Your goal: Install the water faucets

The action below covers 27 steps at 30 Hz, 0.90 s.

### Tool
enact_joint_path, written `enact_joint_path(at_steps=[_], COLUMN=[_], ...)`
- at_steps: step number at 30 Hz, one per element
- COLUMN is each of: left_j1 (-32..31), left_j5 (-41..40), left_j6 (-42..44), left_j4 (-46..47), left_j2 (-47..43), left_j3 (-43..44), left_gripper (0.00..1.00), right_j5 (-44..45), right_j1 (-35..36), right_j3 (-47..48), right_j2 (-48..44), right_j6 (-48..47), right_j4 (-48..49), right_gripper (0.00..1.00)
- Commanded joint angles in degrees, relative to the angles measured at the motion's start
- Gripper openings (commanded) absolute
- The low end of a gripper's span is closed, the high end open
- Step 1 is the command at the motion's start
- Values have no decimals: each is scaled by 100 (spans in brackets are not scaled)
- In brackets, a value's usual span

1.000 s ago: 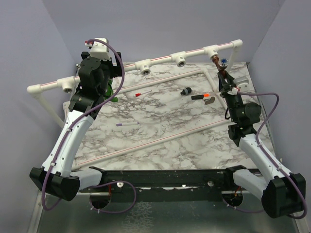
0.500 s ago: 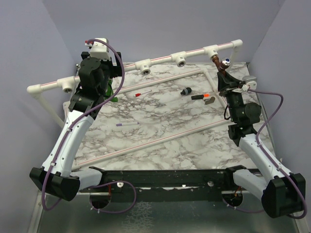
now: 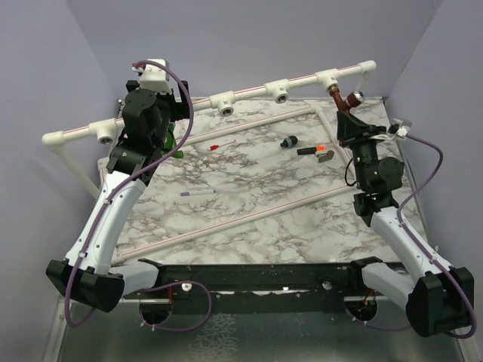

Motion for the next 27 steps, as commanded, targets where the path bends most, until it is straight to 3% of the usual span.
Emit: enact_joint_path(at_steps=[1,10,27], left_j1=[-108,-108,-108], left_j5=[290,303,373], left_j6=[-313,-310,-337], left_j4=[-1162,-1170,-1188], left_j2=[188,170,192], left_j3=[-194,-190,-164], left_gripper=[88,88,89], right_j5=[297,331,447], right_j1=[58,58,58], right_j3=[236,500,600], right_j2=[90,-43,-307], right_j6=[1163,1581,3823], right_j4=[-465,-760,-1037], right_gripper=[1,1,1])
